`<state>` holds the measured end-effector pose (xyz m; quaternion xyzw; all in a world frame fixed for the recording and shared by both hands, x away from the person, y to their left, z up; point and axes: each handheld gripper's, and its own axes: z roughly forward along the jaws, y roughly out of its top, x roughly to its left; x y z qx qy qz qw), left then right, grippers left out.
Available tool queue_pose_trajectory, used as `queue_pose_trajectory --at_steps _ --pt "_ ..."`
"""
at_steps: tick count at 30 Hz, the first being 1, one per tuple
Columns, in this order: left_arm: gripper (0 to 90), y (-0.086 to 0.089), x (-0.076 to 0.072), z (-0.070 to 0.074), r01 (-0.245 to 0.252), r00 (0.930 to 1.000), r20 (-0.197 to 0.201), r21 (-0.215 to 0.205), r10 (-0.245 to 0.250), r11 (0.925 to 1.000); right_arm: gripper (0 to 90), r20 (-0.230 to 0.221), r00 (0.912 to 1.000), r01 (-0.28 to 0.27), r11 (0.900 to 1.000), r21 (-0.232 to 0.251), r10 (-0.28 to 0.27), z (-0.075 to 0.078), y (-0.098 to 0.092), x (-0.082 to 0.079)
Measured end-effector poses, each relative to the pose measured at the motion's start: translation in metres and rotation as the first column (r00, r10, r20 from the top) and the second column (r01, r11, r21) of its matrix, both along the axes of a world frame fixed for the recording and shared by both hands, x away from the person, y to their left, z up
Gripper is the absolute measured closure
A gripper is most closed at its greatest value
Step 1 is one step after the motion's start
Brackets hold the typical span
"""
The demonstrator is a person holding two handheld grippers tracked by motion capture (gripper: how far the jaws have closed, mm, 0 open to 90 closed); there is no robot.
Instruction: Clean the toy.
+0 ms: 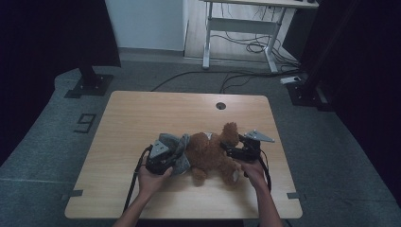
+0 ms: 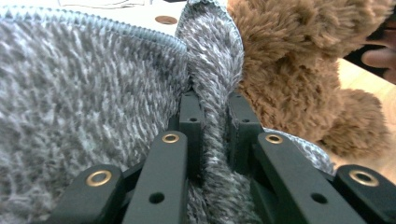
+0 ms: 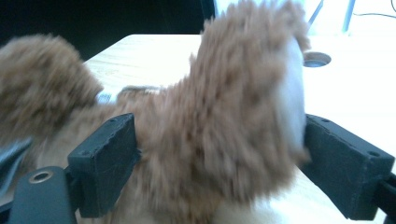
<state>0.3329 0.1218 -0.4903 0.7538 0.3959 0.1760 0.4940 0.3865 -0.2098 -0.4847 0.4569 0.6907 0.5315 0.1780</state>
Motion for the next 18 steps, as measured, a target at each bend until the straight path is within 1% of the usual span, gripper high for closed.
queue_pose_trajectory --at_steps 2,3,4,5,6,7,9,10,12,15,16,18 --pt "78.9 0.001 -0.003 -0.002 0.001 1.0000 0.004 -0.013 -0.001 0.9999 13.7 -0.012 0.9999 0.001 1.000 0.000 -0.001 0.003 0.004 0.004" --pt "78.9 0.001 -0.005 -0.003 0.000 1.0000 0.006 -0.017 0.000 0.9999 15.2 -0.021 0.9998 -0.006 1.000 0.002 0.006 0.003 0.006 0.005" --pt "78.9 0.002 -0.006 -0.003 0.002 1.0000 0.005 -0.022 -0.002 0.9998 18.6 -0.031 0.9995 -0.006 1.000 -0.002 0.006 0.002 0.008 0.005" --pt "78.9 0.003 -0.007 -0.004 0.001 1.0000 0.003 -0.029 -0.001 0.9996 24.1 -0.038 0.9992 -0.007 1.000 0.002 0.007 0.000 0.008 0.003" --pt "78.9 0.003 -0.008 -0.004 0.004 1.0000 0.002 -0.034 -0.003 0.9994 30.9 -0.034 0.9994 -0.009 1.000 0.006 0.009 -0.002 0.009 0.000" --pt "78.9 0.003 -0.009 -0.004 0.005 1.0000 0.001 -0.039 -0.005 0.9992 37.9 -0.026 0.9997 -0.002 1.000 0.002 0.002 -0.005 0.008 -0.004" --pt "78.7 0.003 -0.012 -0.004 0.007 1.0000 0.000 -0.044 -0.007 0.9990 49.3 -0.013 0.9998 0.018 1.000 0.003 -0.018 -0.008 0.005 -0.013" --pt "78.6 0.002 -0.013 -0.003 0.009 1.0000 0.000 -0.044 -0.009 0.9990 53.9 0.003 0.9998 0.022 1.000 0.002 -0.022 -0.011 0.004 -0.018" --pt "78.2 0.001 -0.016 -0.001 0.018 0.9998 -0.005 -0.045 -0.018 0.9988 58.1 0.030 0.9992 0.025 1.000 -0.017 -0.025 -0.016 0.001 -0.028" --pt "78.0 0.000 -0.018 0.002 0.026 0.9995 -0.018 -0.048 -0.027 0.9985 62.1 0.045 0.9989 0.011 1.000 -0.008 -0.011 -0.022 -0.004 -0.036" --pt "77.9 0.001 -0.018 0.002 0.029 0.9993 -0.024 -0.052 -0.030 0.9982 63.1 0.050 0.9987 0.009 1.000 -0.012 -0.008 -0.023 -0.005 -0.038" --pt "77.5 0.003 -0.019 0.006 0.035 0.9984 -0.042 -0.070 -0.038 0.9969 64.5 0.070 0.9976 0.005 1.000 -0.030 -0.003 -0.025 -0.005 -0.042"
